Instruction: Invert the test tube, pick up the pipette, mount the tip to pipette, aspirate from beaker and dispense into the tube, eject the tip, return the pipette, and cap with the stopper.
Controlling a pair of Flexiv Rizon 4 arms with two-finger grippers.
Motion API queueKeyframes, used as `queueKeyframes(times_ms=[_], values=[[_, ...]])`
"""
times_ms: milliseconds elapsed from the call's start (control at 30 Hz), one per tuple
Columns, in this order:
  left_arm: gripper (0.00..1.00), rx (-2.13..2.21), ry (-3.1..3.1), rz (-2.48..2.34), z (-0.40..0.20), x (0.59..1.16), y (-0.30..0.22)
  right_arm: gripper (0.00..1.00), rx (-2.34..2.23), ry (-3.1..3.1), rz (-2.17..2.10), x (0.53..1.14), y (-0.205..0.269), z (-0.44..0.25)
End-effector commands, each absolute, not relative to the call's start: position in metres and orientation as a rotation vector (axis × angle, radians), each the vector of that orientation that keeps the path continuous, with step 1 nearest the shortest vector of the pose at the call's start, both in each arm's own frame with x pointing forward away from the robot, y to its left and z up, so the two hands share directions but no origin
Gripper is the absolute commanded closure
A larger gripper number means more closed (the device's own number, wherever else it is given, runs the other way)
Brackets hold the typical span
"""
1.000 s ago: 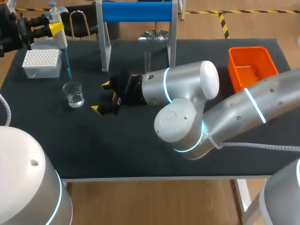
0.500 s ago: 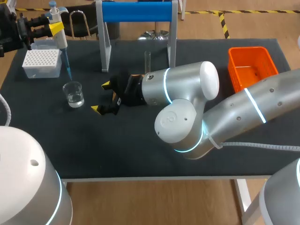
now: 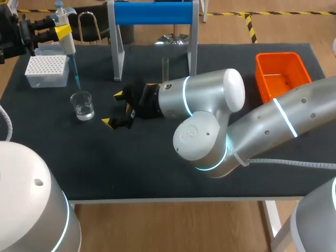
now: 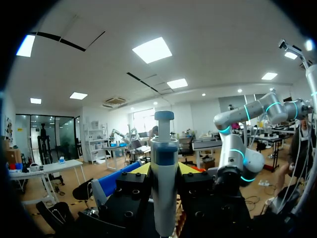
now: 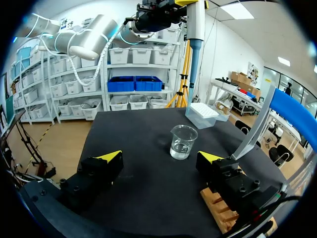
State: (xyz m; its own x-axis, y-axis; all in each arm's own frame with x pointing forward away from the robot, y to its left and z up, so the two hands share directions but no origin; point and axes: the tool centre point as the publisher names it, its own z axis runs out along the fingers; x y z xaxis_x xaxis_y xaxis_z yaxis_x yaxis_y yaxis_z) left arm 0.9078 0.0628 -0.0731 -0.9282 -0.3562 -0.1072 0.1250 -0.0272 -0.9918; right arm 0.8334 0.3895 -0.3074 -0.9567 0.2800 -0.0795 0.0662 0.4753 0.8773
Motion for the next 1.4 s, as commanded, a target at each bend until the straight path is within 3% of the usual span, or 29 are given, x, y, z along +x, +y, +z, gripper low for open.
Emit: queueKeyframes(times_ms=[33,1400], values=[[1.0,-0.225,1.924,-2.024,-0.078,0.911,0.066,0.0,0.299,2.51,1.478,0.833,0.389,-0.307],[1.0,-0.207,1.937,-2.106,-0.141,0.923,0.072,0.0,0.299,2.51,1.478,0.833,0.389,-0.307]])
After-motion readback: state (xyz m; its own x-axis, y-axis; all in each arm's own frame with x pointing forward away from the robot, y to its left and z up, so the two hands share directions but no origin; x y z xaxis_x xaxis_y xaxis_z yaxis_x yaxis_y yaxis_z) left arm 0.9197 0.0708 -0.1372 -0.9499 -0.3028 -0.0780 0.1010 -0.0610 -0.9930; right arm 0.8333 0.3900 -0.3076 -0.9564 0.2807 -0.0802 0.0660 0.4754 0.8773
